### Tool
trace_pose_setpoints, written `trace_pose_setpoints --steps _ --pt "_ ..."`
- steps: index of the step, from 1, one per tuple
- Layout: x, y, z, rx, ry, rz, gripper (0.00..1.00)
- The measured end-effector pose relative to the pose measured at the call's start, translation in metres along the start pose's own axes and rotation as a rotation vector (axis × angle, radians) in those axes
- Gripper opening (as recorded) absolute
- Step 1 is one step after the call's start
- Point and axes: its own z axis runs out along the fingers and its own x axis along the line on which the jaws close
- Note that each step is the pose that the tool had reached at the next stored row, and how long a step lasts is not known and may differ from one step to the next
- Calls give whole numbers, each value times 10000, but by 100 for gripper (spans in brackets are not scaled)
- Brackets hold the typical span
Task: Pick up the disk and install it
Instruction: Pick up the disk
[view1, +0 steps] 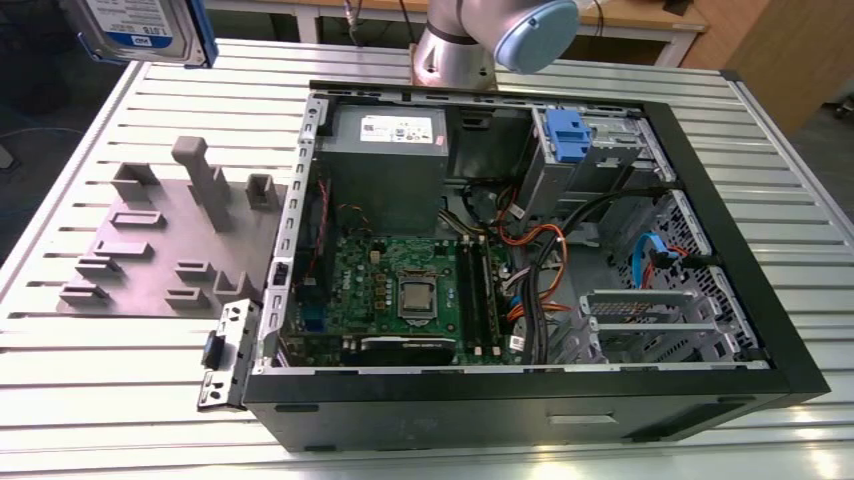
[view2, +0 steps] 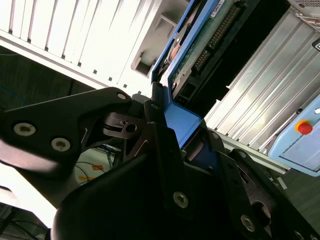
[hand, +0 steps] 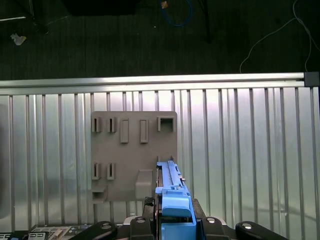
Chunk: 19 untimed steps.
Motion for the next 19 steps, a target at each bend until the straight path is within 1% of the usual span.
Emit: trace_pose_setpoints --steps 10,19 --pt "-1 -26 0 0 0 -2 37" --pt "-4 -81 -1 0 0 -2 37"
